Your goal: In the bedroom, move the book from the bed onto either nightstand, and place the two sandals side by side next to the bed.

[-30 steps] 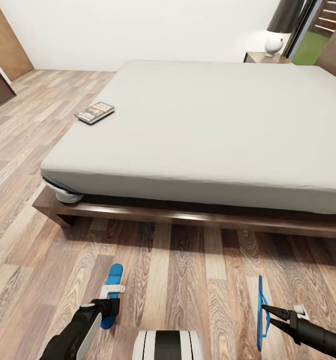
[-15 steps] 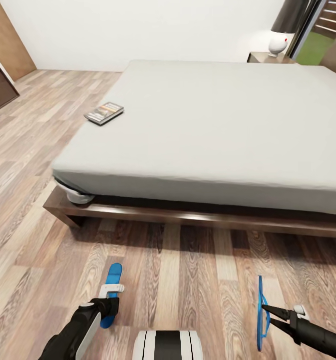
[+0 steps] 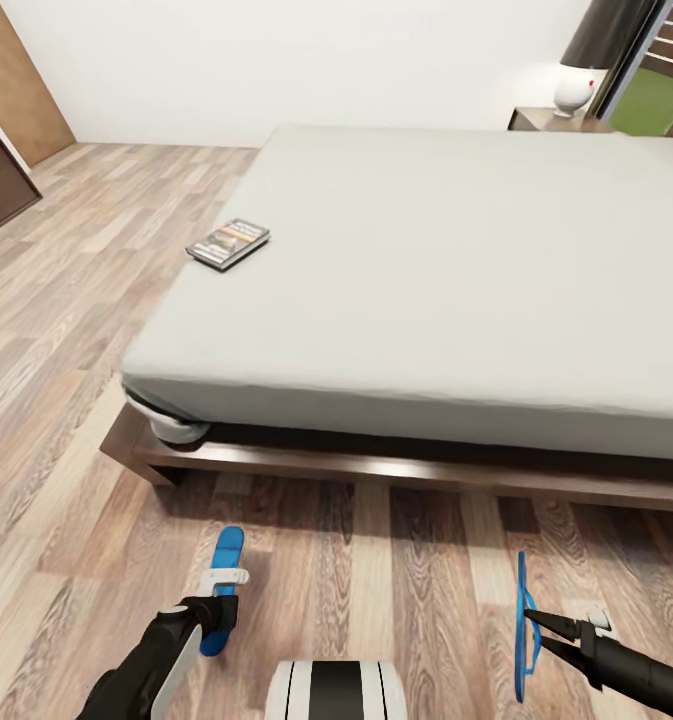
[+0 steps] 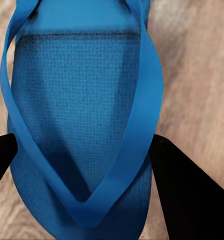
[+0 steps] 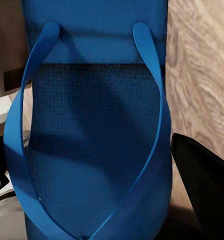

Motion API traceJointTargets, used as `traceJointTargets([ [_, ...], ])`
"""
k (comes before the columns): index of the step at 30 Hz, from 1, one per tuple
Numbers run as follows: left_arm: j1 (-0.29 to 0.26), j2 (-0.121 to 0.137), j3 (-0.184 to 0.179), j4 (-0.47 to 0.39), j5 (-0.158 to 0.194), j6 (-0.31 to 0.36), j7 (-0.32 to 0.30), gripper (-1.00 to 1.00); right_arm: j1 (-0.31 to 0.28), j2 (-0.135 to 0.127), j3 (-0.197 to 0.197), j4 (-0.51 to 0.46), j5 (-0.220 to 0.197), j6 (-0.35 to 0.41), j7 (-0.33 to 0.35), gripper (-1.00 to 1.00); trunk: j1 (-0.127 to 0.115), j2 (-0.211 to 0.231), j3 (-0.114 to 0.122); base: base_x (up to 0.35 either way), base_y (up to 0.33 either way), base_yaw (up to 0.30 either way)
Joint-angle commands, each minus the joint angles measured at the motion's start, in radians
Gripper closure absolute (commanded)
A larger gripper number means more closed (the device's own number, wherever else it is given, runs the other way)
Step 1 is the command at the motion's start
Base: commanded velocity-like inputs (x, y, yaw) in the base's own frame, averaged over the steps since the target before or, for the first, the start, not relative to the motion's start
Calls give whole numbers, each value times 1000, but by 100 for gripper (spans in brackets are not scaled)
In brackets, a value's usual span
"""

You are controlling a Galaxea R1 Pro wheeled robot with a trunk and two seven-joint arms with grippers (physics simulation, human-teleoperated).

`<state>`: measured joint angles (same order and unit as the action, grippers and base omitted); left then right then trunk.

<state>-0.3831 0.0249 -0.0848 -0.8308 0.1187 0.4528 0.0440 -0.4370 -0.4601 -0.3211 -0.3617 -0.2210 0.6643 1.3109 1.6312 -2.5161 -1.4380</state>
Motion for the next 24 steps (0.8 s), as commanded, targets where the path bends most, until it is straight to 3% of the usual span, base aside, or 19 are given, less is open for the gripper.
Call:
traceJointTargets([
  [1, 0, 1, -4, -1, 9, 4, 5, 100, 0, 0, -3, 0, -1, 9, 2, 100, 0, 0, -1, 267, 220, 0],
  [11, 0, 0, -4, -1, 9, 4, 5, 100, 0, 0, -3, 0, -1, 9, 2, 100, 0, 0, -1, 250, 208, 0],
  [24, 0, -4, -4, -1, 9, 4, 5, 100, 0, 0, -3, 0, -1, 9, 2, 100, 1, 0, -4, 17, 15, 0],
])
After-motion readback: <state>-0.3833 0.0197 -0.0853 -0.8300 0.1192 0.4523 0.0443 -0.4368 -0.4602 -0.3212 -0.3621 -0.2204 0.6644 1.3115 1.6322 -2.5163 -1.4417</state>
